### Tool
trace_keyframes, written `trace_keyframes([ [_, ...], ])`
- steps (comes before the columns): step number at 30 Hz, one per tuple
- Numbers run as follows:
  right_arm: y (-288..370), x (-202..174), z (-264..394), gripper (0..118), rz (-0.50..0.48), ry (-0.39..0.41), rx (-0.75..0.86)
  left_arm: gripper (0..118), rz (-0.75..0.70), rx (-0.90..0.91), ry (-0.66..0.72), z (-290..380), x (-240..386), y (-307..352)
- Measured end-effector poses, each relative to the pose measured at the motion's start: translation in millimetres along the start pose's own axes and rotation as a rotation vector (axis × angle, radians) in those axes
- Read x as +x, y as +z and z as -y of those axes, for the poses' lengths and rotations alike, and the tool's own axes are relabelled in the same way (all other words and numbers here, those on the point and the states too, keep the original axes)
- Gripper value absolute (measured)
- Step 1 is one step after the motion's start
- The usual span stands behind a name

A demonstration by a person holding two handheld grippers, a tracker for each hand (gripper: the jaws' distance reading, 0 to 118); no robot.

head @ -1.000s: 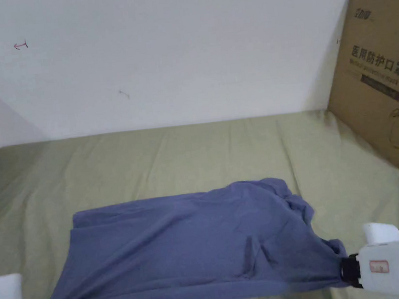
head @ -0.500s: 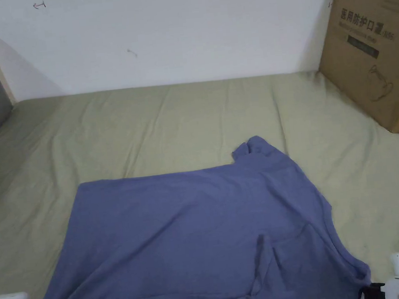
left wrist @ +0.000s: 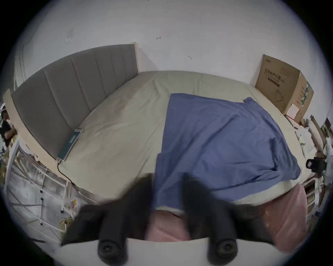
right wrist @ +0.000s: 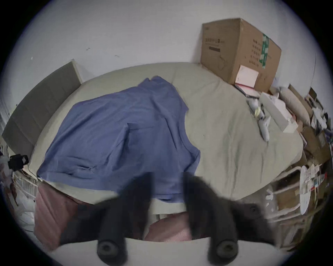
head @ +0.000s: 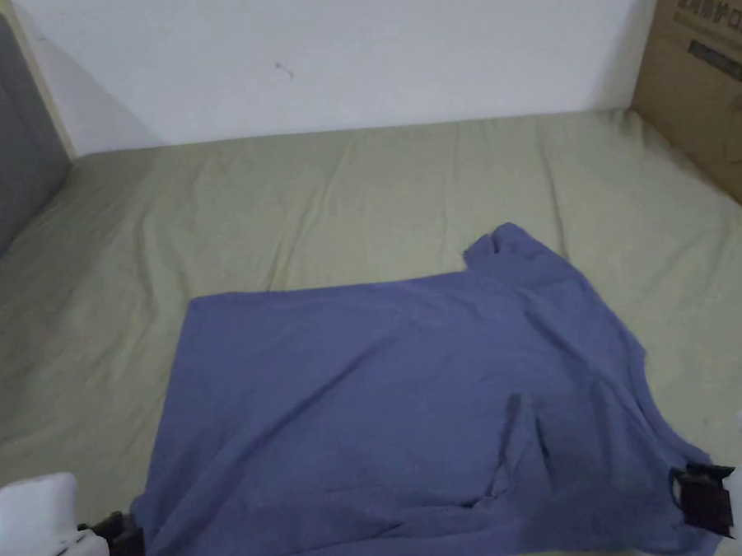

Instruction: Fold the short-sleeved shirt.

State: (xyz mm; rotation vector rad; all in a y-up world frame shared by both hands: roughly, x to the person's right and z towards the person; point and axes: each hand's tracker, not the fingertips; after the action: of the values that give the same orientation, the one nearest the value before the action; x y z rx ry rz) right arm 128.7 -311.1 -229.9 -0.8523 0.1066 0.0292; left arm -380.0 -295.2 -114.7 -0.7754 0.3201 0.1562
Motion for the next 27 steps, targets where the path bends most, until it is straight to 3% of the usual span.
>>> trace_keyframes([
  [1,6,-15,8,6,0.003,0.001,0.007,0,-0.011,-0.017,-0.003,4,1,-1],
  [2,6,-17,12,1,-0.004,-0.004,-0.001,0,-0.019,-0.028,-0.008,11,1,1],
  [6,-7,-18,25,0,-0.042,-0.024,-0.067,0,-0.027,-0.083,0.0,25,-7,-6],
  [7,-11,-17,27,0,-0.046,-0.021,-0.086,6,-0.026,-0.1,0.003,24,-11,-10],
  [8,-14,-16,29,0,-0.041,-0.022,-0.088,23,-0.036,-0.119,0.004,24,-13,-13],
  [9,-8,-25,32,0,-0.038,-0.02,-0.092,51,-0.052,-0.113,0.009,24,-15,-17],
  [10,-7,-26,33,0,-0.038,-0.018,-0.097,89,-0.059,-0.109,0.008,23,-18,-22],
  [11,-8,-26,34,0,-0.039,-0.014,-0.104,105,-0.068,-0.127,0.018,21,-22,-30],
  [12,-8,-26,35,0,-0.037,-0.014,-0.107,111,-0.072,-0.146,0.038,19,-25,-38],
  [15,-7,-29,35,0,-0.03,-0.016,-0.121,106,-0.039,-0.183,0.071,15,-31,-65],
  [16,-8,-30,36,0,-0.031,-0.019,-0.128,91,-0.026,-0.227,0.091,16,-32,-74],
  [18,-11,-28,35,0,-0.027,-0.025,-0.14,33,0.01,-0.288,0.11,21,-32,-89],
  [19,-11,-29,35,0,-0.026,-0.026,-0.142,18,0.027,-0.308,0.106,24,-30,-94],
  [22,-12,-27,34,0,-0.018,-0.033,-0.145,9,0.015,-0.307,0.076,23,-25,-97],
  [27,-4,-18,29,0,-0.007,-0.025,-0.106,8,0.015,-0.293,0.033,12,-16,-86],
])
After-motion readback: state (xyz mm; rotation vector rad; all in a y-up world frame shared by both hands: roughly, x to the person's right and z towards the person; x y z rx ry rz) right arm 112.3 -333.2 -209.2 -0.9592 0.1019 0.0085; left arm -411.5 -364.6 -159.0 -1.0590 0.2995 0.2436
